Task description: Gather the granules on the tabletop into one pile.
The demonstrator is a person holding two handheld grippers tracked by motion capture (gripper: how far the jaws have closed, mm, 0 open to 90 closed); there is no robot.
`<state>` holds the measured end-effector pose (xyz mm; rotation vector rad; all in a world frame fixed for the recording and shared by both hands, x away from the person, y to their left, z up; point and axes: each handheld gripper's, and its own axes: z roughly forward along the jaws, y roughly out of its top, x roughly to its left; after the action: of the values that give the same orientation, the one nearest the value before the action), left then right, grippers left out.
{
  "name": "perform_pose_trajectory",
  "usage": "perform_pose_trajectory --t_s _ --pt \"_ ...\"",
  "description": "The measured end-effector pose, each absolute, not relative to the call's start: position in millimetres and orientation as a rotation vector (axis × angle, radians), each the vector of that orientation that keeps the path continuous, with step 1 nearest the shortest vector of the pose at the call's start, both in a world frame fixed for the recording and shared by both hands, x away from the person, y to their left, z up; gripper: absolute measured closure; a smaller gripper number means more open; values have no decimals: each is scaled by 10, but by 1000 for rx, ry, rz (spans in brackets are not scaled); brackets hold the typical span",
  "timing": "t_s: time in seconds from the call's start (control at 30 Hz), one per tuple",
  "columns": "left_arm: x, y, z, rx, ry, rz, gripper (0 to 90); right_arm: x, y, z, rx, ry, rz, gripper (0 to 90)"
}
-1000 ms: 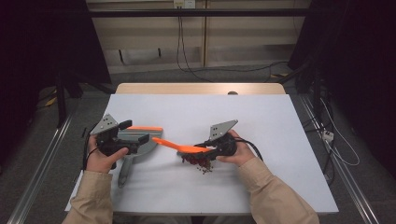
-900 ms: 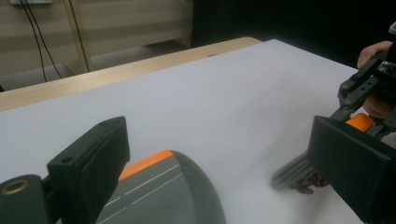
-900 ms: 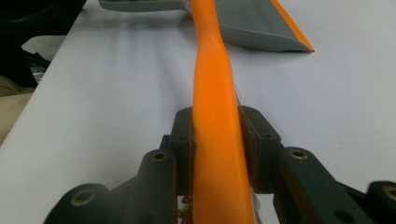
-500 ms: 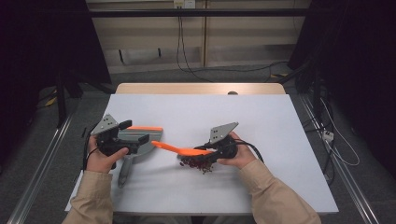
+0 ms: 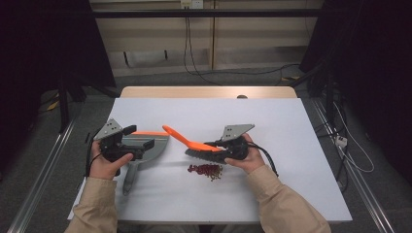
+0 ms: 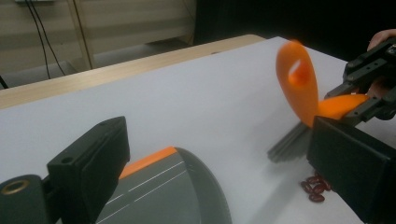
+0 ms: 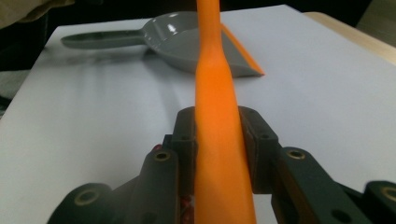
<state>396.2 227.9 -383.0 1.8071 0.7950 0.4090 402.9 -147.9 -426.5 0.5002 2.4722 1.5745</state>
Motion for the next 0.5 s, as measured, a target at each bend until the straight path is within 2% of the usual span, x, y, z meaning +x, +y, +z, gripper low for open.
perform_pose_trajectory --t_s 0.3,0.5 --pt "3953 2262 -3829 1811 791 409 59 3919 -1493 -4128 792 2327 1563 708" --pt "3943 2260 -3822 1812 787 416 59 3715 -1317 -4098 1067 2172 1597 708"
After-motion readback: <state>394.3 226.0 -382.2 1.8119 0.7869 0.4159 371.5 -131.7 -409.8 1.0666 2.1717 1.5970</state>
